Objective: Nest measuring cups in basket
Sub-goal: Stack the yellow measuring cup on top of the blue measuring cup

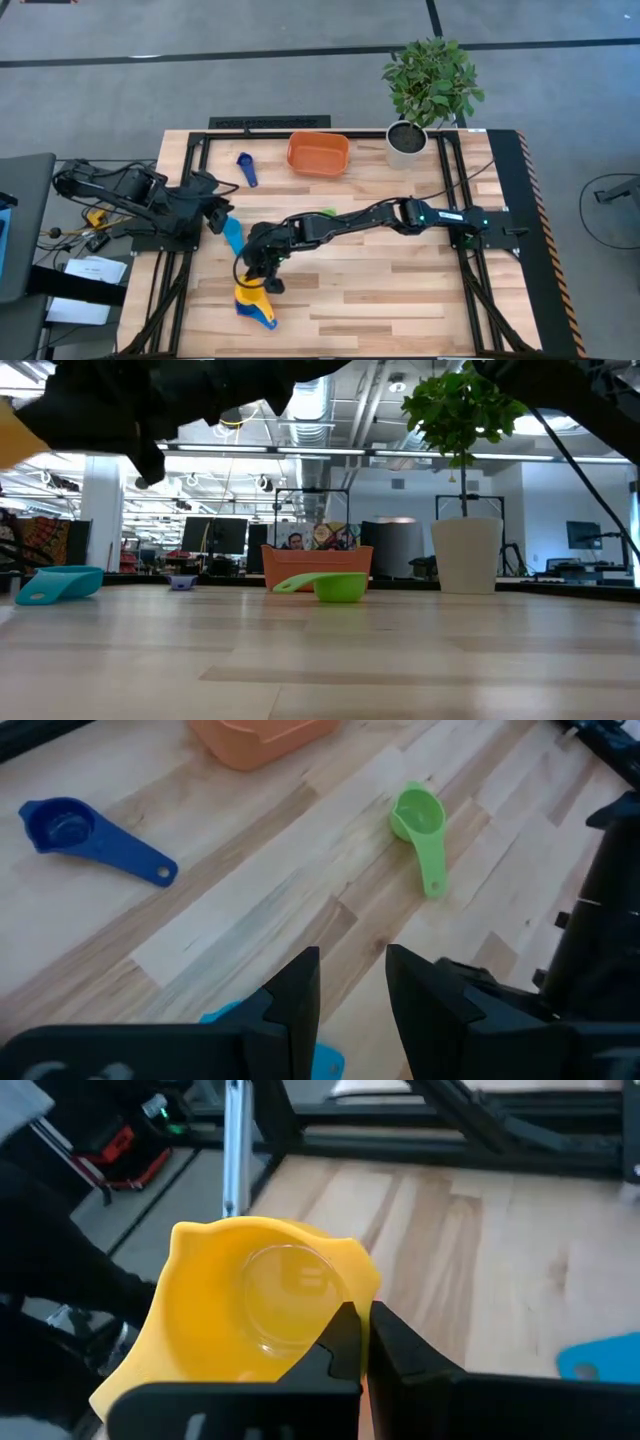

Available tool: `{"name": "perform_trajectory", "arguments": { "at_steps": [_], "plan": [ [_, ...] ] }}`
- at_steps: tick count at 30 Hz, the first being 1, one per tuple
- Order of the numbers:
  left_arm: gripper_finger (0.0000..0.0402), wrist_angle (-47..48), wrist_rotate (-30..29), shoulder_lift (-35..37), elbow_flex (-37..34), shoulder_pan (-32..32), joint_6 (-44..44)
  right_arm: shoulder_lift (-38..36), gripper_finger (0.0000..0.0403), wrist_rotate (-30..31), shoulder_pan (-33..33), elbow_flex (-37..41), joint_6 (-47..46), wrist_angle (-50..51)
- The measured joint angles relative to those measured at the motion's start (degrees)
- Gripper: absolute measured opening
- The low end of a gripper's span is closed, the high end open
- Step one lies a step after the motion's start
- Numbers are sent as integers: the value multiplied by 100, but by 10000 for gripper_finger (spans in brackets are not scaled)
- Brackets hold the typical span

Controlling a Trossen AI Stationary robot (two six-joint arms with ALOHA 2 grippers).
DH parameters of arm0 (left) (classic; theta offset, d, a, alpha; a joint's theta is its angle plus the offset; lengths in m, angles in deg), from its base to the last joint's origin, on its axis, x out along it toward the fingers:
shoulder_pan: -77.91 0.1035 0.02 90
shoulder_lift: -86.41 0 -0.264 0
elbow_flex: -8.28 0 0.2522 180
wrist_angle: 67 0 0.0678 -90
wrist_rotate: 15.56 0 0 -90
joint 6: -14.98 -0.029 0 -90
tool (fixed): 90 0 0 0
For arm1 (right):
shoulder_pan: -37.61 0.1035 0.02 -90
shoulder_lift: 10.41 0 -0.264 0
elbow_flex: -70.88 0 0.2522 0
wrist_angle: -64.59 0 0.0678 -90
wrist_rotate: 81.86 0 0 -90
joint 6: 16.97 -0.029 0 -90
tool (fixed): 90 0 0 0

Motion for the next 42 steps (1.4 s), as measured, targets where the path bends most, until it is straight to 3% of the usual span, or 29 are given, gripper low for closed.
{"name": "perform_trajectory", "arguments": {
  "at_steps": [12, 42],
  "plan": [
    [105, -50, 14, -307, 0, 0, 68, 0, 11, -46, 41, -2, 175, 134],
    [105, -334, -32, -382, 0, 4, 20, 243, 23, -10, 59, -15, -575, -169]
  ]
}}
